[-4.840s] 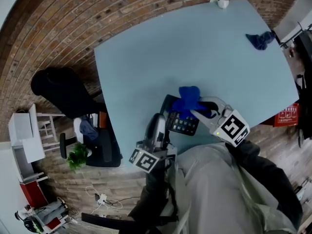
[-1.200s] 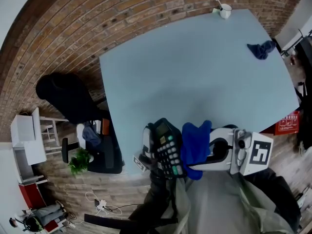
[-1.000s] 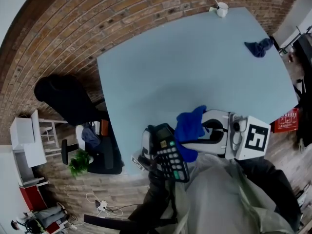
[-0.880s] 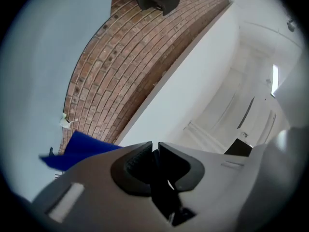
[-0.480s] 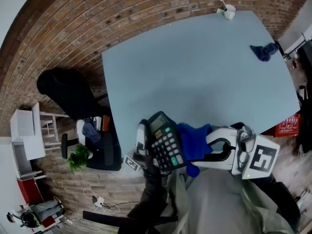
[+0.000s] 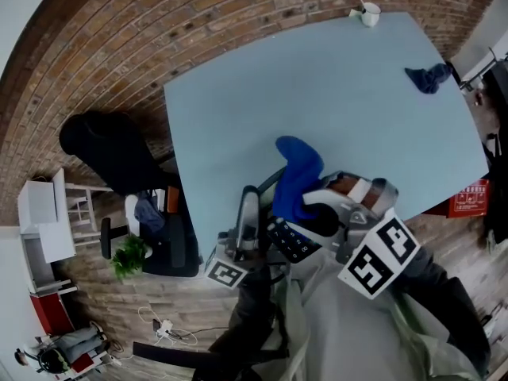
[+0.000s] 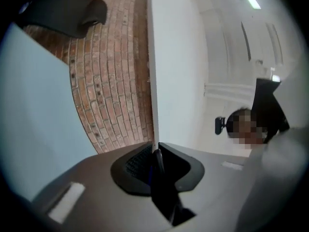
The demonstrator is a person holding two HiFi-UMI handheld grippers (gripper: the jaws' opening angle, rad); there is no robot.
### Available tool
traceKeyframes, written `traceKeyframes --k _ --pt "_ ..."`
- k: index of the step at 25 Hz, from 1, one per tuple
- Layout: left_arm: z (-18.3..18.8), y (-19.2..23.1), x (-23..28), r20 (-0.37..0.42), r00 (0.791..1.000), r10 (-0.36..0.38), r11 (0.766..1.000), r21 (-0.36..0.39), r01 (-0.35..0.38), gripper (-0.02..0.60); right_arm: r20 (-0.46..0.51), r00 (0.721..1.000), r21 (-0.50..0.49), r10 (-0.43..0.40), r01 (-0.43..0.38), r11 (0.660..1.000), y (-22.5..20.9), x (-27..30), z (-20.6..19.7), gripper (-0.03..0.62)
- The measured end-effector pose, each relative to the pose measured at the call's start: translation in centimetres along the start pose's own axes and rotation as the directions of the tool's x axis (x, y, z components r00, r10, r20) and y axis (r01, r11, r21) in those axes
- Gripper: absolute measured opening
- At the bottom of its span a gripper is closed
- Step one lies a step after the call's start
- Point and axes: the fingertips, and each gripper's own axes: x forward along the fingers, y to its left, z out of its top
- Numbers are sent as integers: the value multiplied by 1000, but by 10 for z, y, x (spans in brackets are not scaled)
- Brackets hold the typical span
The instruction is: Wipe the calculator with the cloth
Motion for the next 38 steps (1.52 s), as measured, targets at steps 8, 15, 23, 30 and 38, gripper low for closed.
traceKeyframes --k 8,15,23,30,38 --pt "-6 -1 -1 -38 997 66 989 131 -61 48 29 949 -46 314 -312 949 71 8 15 60" --pt "-18 -13 9 -100 993 62 972 230 -38 48 26 996 136 -83 79 988 -25 11 -16 60" --pt "-13 -31 8 -151 989 4 943 330 46 48 141 962 315 -234 180 932 -62 -10 -22 60" --pt "-50 -58 24 -329 944 -2 799 567 200 46 209 974 361 -91 10 933 -58 0 1 52" --pt "-22 -57 8 -210 964 -162 921 319 225 46 615 782 681 -98 -464 566 -82 -23 -54 55"
